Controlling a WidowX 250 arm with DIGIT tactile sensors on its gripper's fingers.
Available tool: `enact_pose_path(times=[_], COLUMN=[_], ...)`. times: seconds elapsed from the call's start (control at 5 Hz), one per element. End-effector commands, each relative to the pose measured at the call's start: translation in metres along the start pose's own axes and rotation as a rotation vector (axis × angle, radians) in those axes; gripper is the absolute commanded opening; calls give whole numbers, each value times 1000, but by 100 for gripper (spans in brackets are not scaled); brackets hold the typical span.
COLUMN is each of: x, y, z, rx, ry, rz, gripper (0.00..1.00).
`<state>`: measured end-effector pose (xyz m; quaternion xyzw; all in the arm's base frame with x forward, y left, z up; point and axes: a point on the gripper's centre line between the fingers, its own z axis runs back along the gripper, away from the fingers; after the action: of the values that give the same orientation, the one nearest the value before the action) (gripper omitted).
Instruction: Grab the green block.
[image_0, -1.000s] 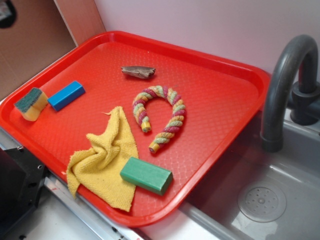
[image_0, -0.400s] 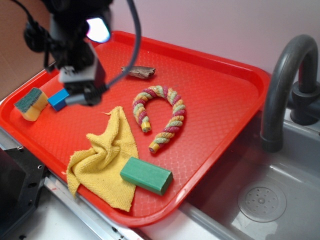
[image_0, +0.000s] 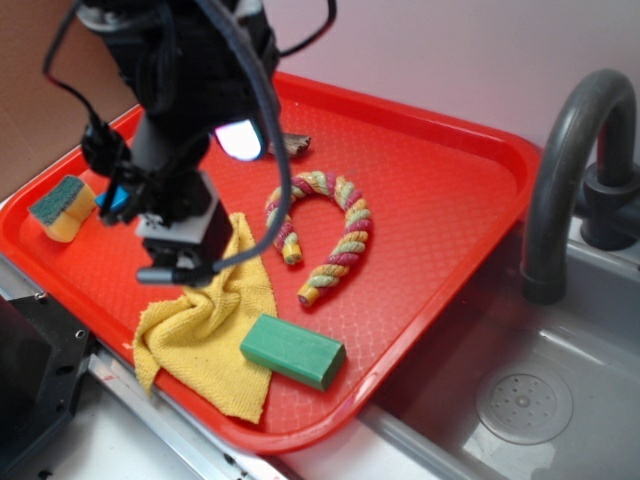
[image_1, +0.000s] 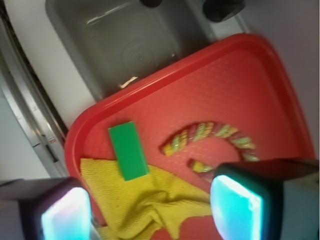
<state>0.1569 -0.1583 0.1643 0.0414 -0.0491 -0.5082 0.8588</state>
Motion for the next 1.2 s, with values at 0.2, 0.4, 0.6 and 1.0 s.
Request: enact_pose_path(times=[0.2, 0.4, 0.6, 1.0], x=[-1, 5, 7, 8], y=[-10, -16, -16, -20], z=[-64, -77, -91, -117], rx=[-95, -130, -146, -172], ry=[81, 67, 97, 141], rz=[-18, -57, -84, -131], gripper=[100, 100, 100, 100])
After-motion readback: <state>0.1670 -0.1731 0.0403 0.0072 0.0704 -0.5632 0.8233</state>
